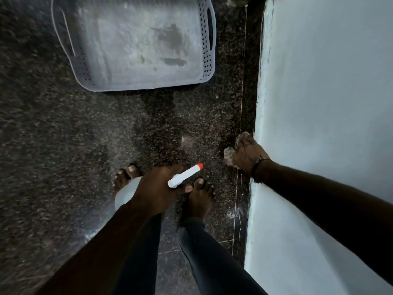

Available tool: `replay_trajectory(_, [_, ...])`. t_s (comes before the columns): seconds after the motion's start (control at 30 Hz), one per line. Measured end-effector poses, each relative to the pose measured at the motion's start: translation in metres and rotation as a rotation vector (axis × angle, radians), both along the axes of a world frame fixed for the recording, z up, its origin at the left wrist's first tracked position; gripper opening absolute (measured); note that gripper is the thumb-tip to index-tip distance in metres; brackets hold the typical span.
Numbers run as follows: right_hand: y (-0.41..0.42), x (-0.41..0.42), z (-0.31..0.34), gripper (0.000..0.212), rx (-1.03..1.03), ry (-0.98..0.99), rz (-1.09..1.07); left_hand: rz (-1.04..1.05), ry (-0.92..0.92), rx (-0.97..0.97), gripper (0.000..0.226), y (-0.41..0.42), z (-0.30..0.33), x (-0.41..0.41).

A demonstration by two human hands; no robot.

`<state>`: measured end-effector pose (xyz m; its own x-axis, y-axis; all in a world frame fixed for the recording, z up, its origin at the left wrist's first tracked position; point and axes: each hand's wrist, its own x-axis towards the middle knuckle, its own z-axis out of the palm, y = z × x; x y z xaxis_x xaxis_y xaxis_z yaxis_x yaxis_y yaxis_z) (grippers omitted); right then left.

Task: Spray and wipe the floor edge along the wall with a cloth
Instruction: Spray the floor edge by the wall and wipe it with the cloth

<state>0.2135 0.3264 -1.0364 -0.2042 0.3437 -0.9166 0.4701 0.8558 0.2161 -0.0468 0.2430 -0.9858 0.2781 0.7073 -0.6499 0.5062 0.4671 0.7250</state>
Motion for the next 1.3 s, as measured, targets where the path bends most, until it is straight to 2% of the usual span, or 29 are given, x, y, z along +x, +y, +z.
replay_trajectory(0.07, [-0.003,-0.003,0.005,0.048,-0.062,0.013,-0.003,-0.02,0.026,-0.005,0.039,0.0,0.0,0.0])
replay_trajectory(0.17, [0.0,-0.001,0.008,0.044,0.068,0.025,-0.061,-0.015,0.012,-0.023,0.031,-0.001,0.003,0.0])
replay_trajectory(0.23, [-0.001,-0.006,0.01,0.043,0.018,0.006,-0.157,-0.037,0.009,-0.025,0.02,-0.001,0.009,0.001])
replay_trajectory(0.3, [0.004,-0.021,0.019,0.035,-0.088,0.04,-0.274,-0.074,0.022,-0.032,0.018,0.0,0.014,0.003])
replay_trajectory(0.37, [0.02,-0.034,0.027,0.033,-0.129,0.109,-0.453,-0.079,0.029,-0.015,0.039,0.0,0.02,0.006])
replay_trajectory(0.43, [0.036,-0.035,0.031,0.034,-0.085,0.192,-0.591,-0.071,0.039,0.005,0.051,0.002,0.022,0.011])
replay_trajectory(0.57, [0.065,-0.03,0.035,0.033,0.009,0.303,-0.717,-0.094,0.085,-0.004,0.048,0.002,0.021,0.021])
replay_trajectory(0.67, [0.076,-0.028,0.033,0.031,0.02,0.307,-0.651,-0.1,0.104,0.022,0.044,0.0,0.02,0.026])
replay_trajectory(0.8, [0.061,-0.03,0.028,0.025,0.023,0.257,-0.232,-0.096,0.067,-0.001,0.046,-0.002,0.018,0.023])
replay_trajectory(0.93, [0.02,-0.005,0.002,0.037,0.031,0.071,0.021,-0.078,0.031,0.002,0.044,-0.006,0.014,0.014])
replay_trajectory(1.0, [-0.004,0.007,-0.009,0.053,-0.13,0.014,-0.042,-0.089,0.029,-0.012,0.028,-0.009,0.012,0.009])
replay_trajectory(1.03, [-0.014,0.012,-0.016,0.056,-0.246,0.067,-0.065,-0.094,0.029,-0.018,0.019,-0.012,0.009,0.005])
replay_trajectory(1.07, [-0.023,0.011,-0.013,0.047,-0.313,0.053,-0.088,-0.088,0.025,-0.018,0.017,-0.014,0.008,0.003])
replay_trajectory(1.13, [-0.037,0.016,-0.011,0.038,-0.183,0.087,-0.191,-0.056,0.017,-0.005,0.016,-0.019,0.001,-0.002])
replay_trajectory(1.23, [-0.053,0.022,-0.011,0.057,0.016,0.166,-0.146,-0.062,0.038,-0.004,0.012,-0.026,-0.005,-0.008])
replay_trajectory(1.3, [-0.057,0.014,-0.005,0.046,-0.076,0.087,-0.283,-0.08,0.058,-0.004,0.023,-0.028,-0.005,-0.011])
